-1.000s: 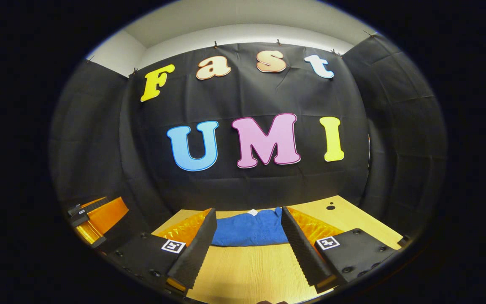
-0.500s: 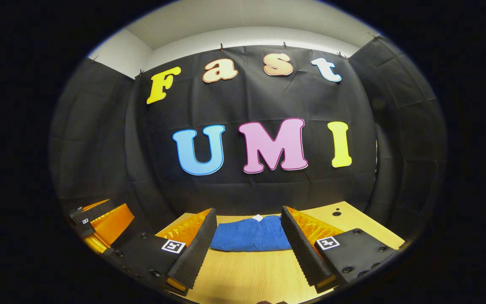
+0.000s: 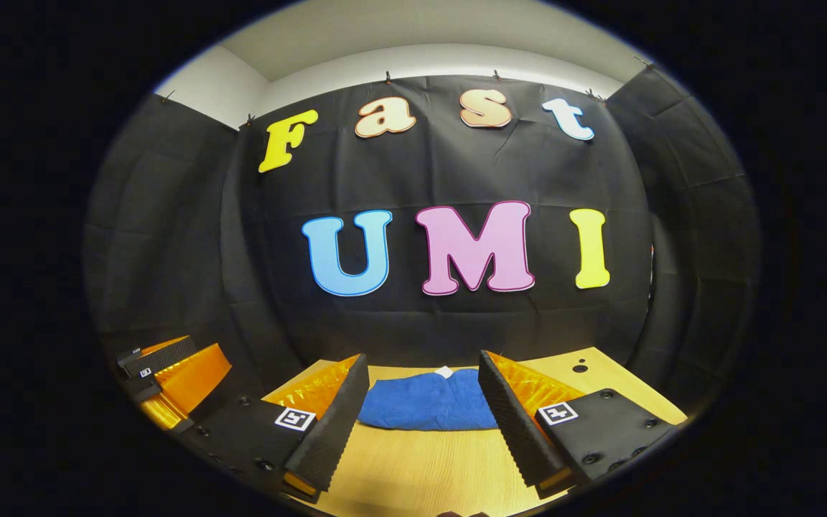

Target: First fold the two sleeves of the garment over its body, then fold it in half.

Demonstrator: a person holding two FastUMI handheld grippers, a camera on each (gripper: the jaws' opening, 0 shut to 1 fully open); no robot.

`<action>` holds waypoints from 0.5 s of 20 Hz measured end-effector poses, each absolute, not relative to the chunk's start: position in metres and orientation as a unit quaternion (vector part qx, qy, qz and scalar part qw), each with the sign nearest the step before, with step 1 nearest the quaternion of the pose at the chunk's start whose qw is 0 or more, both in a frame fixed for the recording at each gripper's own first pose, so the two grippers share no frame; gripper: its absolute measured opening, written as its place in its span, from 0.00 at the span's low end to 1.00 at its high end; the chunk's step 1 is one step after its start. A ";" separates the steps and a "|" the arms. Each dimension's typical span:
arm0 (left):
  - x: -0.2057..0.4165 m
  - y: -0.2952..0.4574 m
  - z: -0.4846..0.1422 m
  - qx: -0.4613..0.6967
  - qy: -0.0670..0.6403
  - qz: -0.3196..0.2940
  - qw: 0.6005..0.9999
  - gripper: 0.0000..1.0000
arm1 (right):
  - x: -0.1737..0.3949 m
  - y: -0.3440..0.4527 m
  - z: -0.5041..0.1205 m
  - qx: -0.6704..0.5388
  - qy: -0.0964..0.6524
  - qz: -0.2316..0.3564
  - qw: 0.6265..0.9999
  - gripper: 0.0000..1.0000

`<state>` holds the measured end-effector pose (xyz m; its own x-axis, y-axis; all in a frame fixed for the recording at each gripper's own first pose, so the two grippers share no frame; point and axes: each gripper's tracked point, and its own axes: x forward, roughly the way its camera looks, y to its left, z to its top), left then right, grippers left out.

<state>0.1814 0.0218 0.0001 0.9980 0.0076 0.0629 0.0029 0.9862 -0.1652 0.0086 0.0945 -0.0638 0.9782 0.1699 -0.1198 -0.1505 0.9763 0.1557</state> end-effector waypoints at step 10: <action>0.196 0.017 -0.006 -0.084 -0.021 0.005 0.996 0.81 | 0.023 0.092 -0.070 0.072 0.075 0.093 0.990 0.84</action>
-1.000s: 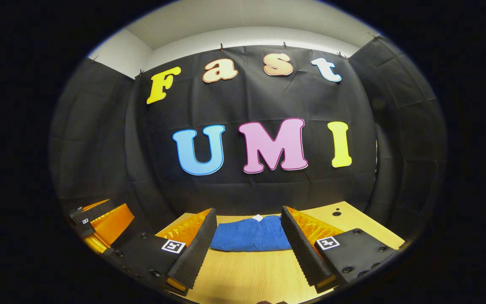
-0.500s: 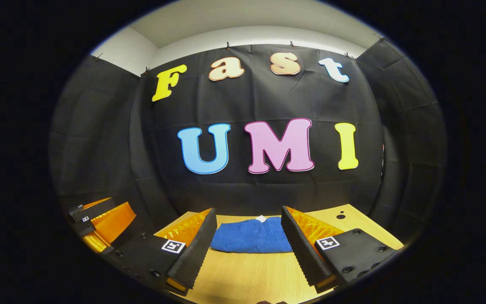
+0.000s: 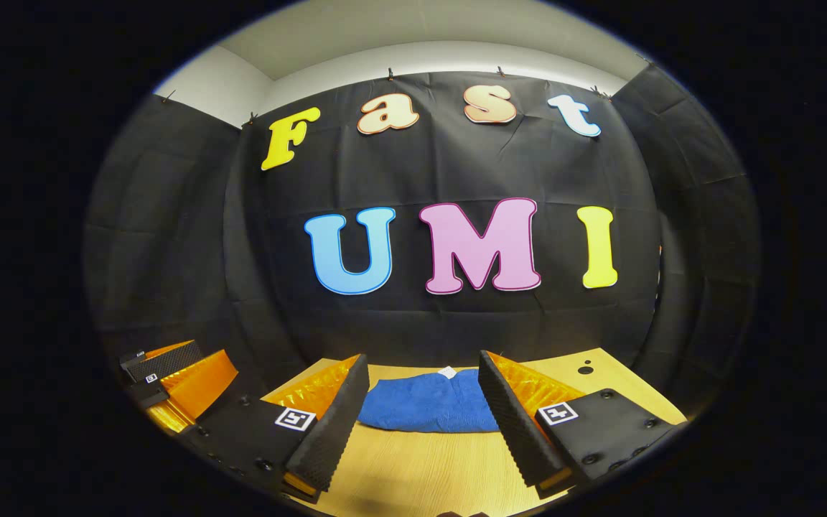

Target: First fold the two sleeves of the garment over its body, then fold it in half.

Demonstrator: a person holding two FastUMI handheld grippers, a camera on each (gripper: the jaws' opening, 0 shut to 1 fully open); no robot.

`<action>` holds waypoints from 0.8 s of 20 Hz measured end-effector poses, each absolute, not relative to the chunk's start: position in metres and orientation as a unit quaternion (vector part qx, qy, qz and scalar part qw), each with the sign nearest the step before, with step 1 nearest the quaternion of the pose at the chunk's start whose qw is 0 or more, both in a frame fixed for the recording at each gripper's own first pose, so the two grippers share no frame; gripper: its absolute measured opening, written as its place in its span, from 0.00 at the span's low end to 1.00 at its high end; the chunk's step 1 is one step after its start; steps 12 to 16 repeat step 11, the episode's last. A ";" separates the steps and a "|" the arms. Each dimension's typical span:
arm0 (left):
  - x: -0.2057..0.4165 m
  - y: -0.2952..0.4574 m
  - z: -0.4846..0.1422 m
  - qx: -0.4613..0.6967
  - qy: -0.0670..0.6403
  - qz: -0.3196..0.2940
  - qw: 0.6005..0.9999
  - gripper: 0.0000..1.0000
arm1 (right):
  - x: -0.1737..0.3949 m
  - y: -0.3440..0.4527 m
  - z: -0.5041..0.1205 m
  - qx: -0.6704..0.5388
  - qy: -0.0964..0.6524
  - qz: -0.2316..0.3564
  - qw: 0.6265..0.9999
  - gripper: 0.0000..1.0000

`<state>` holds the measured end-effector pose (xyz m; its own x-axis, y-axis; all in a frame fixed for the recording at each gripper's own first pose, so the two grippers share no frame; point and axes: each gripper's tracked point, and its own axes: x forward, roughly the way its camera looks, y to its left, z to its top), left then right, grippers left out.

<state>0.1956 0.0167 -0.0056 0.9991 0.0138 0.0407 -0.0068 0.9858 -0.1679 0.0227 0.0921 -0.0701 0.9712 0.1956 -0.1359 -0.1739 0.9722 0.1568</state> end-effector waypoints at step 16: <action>0.211 0.013 -0.010 -0.092 -0.008 0.008 0.996 0.81 | 0.033 0.106 -0.078 0.061 0.086 0.120 0.987 0.96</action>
